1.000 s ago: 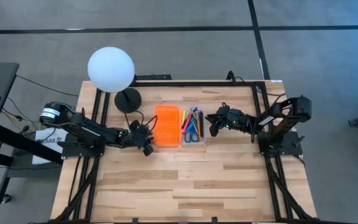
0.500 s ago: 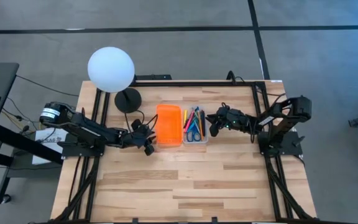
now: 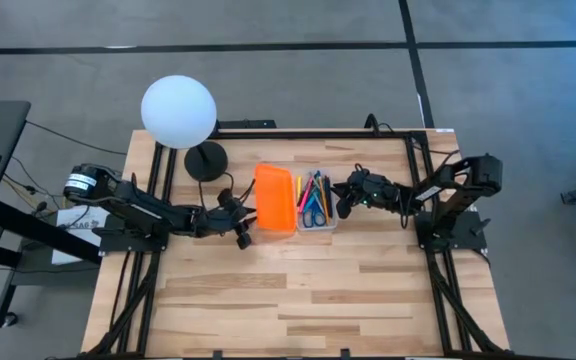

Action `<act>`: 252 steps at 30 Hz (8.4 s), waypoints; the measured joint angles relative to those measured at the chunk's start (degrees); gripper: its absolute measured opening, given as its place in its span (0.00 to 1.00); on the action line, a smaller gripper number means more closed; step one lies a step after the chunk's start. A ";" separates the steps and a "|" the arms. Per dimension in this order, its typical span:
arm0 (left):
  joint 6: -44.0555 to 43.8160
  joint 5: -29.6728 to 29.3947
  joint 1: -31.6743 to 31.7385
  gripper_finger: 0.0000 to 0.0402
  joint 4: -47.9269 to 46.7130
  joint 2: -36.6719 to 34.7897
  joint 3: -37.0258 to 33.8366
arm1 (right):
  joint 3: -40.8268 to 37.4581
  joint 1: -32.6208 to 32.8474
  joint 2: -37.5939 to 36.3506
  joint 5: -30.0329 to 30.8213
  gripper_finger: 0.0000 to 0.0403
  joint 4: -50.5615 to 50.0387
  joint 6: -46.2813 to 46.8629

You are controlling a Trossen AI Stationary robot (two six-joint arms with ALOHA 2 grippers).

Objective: Pick & place school supplies into a supply box
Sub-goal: Close the orange supply box

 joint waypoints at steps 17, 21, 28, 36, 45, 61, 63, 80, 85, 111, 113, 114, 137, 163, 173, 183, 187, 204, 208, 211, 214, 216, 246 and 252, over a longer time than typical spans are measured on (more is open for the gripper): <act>10.82 0.07 0.21 0.24 5.80 0.00 5.50 | -0.03 -0.37 0.02 -0.26 0.17 -0.66 0.78; 12.94 2.56 1.42 0.24 5.67 0.00 8.44 | -0.06 -0.37 0.07 -0.26 0.17 -0.92 0.76; 13.29 5.48 4.05 0.24 1.66 0.00 11.44 | -0.19 -0.37 0.22 -0.41 0.17 -1.67 0.72; 12.88 5.79 4.24 0.24 0.31 0.00 11.43 | -0.17 -0.37 0.22 -0.59 0.17 -1.07 0.28; 12.08 5.75 4.24 0.24 -0.95 0.00 11.43 | 0.44 -0.21 0.20 -1.87 0.17 0.43 -1.06; 11.65 5.82 4.24 0.24 0.24 0.00 11.43 | 3.29 1.31 0.20 -1.88 0.17 -2.71 -2.35; 11.65 5.82 4.24 0.24 0.49 0.00 11.43 | 3.30 1.31 0.20 -1.88 0.17 -2.69 -2.75; 12.06 10.89 7.43 0.24 14.73 10.88 13.05 | 3.66 1.54 0.11 -1.82 0.17 -2.54 -2.81; 13.49 11.32 8.57 0.24 14.78 19.98 19.17 | 3.66 2.04 0.11 -1.81 0.17 -2.93 -4.31; 13.41 13.59 11.11 0.24 5.56 25.14 28.84 | 3.55 3.15 -0.75 -1.62 0.17 -4.41 -3.36; 13.19 13.92 11.10 0.24 5.17 25.14 28.84 | 3.48 3.15 -1.50 -0.45 0.17 -4.91 -3.33; 13.09 14.21 11.10 0.24 5.08 25.11 28.83 | 3.48 3.16 -2.04 0.02 0.17 -5.12 -3.32; 11.89 15.43 10.62 0.24 2.46 25.16 28.74 | 3.62 9.84 -14.07 7.78 0.17 -13.21 -5.75; 11.06 15.76 10.43 0.24 1.45 25.16 28.76 | 8.84 8.15 -2.80 3.10 0.17 -12.80 -3.34; 11.47 15.83 10.47 0.24 1.39 25.16 28.76 | 8.80 8.29 -2.78 0.50 0.17 -13.80 -1.79; 11.54 15.98 10.38 0.24 1.59 25.16 28.74 | 8.75 8.26 -2.78 -3.73 0.17 -14.71 -0.62; 11.53 16.05 10.35 0.24 1.59 25.16 28.74 | 8.75 8.27 -2.78 -4.38 0.17 -15.24 0.66; 9.50 13.08 4.84 0.24 -0.10 25.16 28.76 | 8.75 9.52 -2.79 -8.75 0.17 -15.85 2.59; 9.48 12.29 4.26 0.24 -0.92 25.16 28.79 | 8.75 10.39 -2.78 -8.28 0.17 -15.84 3.50; 9.46 12.50 4.26 0.24 -0.99 25.16 28.79 | 8.77 11.07 -2.78 -7.71 0.17 -15.83 3.78; 9.43 12.66 4.17 0.24 -1.11 25.14 28.79 | 8.75 11.71 -2.78 -7.48 0.17 -15.85 4.13; 9.25 12.68 3.98 0.24 -1.17 25.14 28.79 | 8.75 12.00 -2.78 -7.50 0.17 -15.85 4.72; 9.11 11.89 3.45 0.24 -3.33 25.07 28.76 | 8.75 13.87 -2.80 -10.49 0.12 -16.15 7.23; 9.11 11.90 3.45 0.24 -3.33 25.09 28.76 | 8.73 13.94 -2.80 -10.57 0.06 -16.35 7.34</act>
